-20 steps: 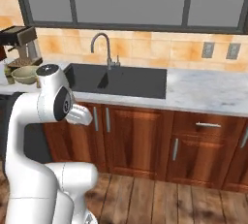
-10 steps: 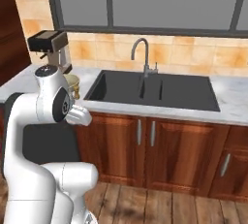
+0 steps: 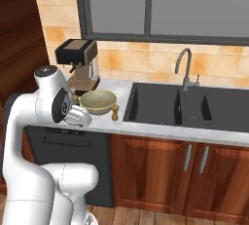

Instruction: Retrieve the bottle and the shaker from the cabinet and place them next to the mixing bowl on the counter. Then add garlic from the fridge to the mixing bowl.

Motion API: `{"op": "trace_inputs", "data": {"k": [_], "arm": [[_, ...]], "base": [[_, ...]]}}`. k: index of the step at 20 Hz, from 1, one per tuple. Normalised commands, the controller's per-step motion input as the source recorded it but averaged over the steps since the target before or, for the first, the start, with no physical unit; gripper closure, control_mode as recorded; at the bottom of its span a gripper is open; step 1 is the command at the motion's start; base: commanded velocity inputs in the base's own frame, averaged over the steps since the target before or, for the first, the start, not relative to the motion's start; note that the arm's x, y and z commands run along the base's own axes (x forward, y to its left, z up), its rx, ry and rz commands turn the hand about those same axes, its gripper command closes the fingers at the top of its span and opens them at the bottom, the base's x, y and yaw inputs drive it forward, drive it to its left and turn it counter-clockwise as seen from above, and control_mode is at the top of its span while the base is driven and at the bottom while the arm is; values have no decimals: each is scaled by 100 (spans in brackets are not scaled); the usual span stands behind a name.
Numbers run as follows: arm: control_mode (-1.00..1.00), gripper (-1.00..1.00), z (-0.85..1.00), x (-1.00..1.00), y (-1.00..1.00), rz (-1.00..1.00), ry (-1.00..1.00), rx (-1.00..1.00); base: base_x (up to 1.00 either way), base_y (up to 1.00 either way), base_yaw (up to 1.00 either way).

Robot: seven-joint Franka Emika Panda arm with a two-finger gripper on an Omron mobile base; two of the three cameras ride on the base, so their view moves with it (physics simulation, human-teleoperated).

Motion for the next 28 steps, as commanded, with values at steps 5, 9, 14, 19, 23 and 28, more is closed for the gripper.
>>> {"op": "trace_inputs", "data": {"k": [5,9,14,19,23,28], "arm": [[-100,100,0,0,0,0,0,0],[-100,100,0,73,0,1,0,0],[-100,100,6,100,-17,16,12,0],[-100,100,7,100,-1,5,36,0],[-100,100,-3,91,33,0,7,0],[-100,100,-23,90,7,-1,0,-1]], "base": [[16,13,1],[0,0,0],[0,0,0],[0,0,0],[0,0,0],[0,0,0]]}}
